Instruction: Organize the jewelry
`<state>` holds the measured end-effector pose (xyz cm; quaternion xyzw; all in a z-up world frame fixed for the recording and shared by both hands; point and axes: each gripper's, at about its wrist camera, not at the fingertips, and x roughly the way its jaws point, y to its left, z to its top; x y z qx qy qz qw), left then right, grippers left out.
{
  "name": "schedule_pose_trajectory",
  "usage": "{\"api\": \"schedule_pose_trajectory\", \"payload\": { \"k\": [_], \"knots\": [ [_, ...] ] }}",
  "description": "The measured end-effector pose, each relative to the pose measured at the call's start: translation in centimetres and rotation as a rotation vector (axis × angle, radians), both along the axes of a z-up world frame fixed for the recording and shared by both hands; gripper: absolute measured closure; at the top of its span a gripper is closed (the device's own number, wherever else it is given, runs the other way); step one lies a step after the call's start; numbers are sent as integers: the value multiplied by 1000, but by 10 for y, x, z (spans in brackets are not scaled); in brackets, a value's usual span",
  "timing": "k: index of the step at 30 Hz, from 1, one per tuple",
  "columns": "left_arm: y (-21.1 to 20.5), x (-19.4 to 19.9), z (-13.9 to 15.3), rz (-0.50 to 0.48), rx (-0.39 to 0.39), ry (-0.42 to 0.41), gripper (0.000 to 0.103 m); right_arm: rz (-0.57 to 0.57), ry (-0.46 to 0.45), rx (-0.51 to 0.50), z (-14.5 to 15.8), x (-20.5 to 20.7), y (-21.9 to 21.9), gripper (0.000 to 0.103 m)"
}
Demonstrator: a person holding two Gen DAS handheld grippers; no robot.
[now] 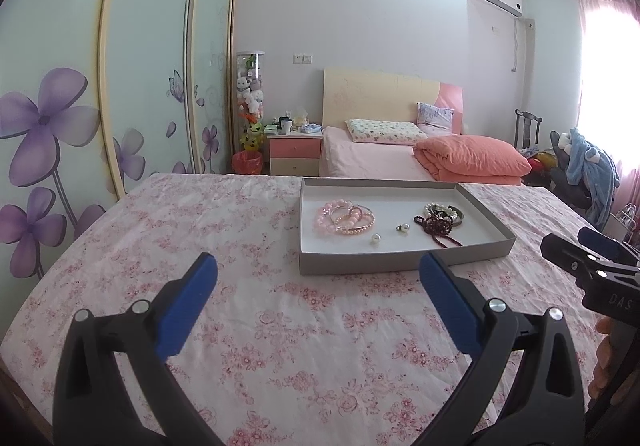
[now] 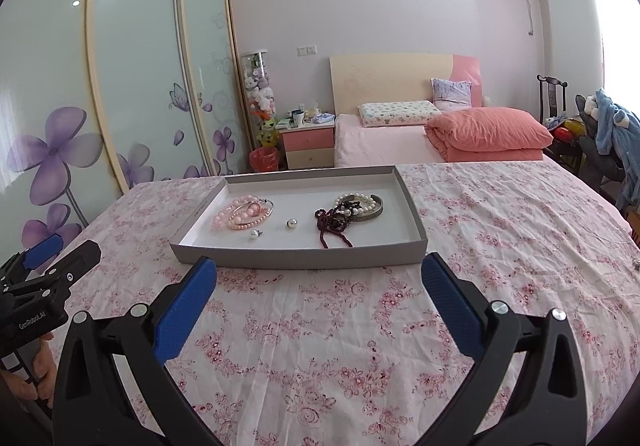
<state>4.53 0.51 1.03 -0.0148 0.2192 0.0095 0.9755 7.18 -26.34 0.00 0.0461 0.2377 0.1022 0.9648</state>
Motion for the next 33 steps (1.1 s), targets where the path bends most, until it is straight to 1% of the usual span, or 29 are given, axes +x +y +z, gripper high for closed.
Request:
{"api": "schedule_pose_trajectory", "payload": {
  "k": [11, 33],
  "knots": [
    [-7, 1, -1, -9, 8, 2, 4, 0, 3, 0, 2, -2, 1, 2],
    [-7, 5, -7, -7, 6, 20, 4, 1, 12, 3, -1, 1, 0, 2]
  ]
}}
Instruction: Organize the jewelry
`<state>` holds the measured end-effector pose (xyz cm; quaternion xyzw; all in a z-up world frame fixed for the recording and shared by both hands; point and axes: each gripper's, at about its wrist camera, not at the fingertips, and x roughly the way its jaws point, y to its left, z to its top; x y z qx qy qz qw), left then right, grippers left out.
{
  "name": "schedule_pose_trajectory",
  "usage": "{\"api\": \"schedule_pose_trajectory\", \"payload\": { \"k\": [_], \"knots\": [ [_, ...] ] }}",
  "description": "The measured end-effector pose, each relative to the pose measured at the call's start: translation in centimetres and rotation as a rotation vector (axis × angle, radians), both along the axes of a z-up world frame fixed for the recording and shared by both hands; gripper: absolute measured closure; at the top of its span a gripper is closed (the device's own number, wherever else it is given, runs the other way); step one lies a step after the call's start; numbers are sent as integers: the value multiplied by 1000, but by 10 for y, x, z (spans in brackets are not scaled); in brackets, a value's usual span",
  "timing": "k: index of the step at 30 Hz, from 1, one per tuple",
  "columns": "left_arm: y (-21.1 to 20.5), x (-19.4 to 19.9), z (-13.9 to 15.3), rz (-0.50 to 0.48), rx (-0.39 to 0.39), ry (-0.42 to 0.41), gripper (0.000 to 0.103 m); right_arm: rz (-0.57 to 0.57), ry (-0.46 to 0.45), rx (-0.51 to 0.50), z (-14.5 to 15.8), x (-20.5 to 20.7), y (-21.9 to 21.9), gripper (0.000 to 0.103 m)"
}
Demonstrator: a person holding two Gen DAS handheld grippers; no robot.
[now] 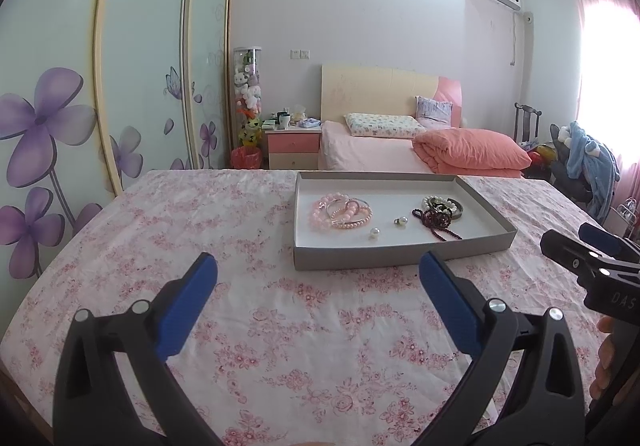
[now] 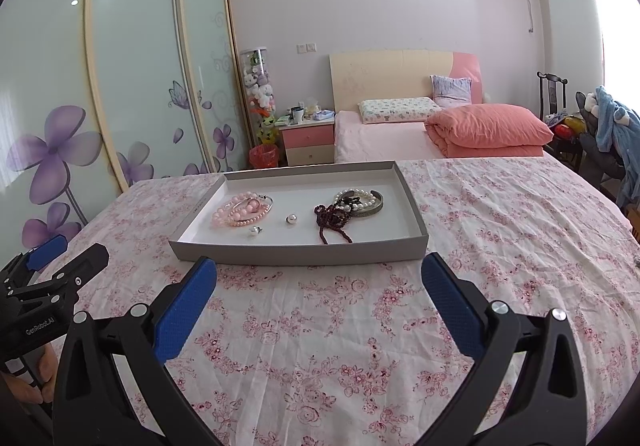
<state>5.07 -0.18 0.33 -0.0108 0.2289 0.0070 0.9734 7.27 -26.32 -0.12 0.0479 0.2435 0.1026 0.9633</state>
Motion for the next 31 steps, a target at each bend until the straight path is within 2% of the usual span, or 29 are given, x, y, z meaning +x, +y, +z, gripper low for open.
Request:
{"api": "schedule_pose_trajectory", "payload": {
  "k": [31],
  "knots": [
    [1, 3, -5, 4, -10, 17, 4, 1, 5, 3, -4, 1, 1, 2]
  ]
}}
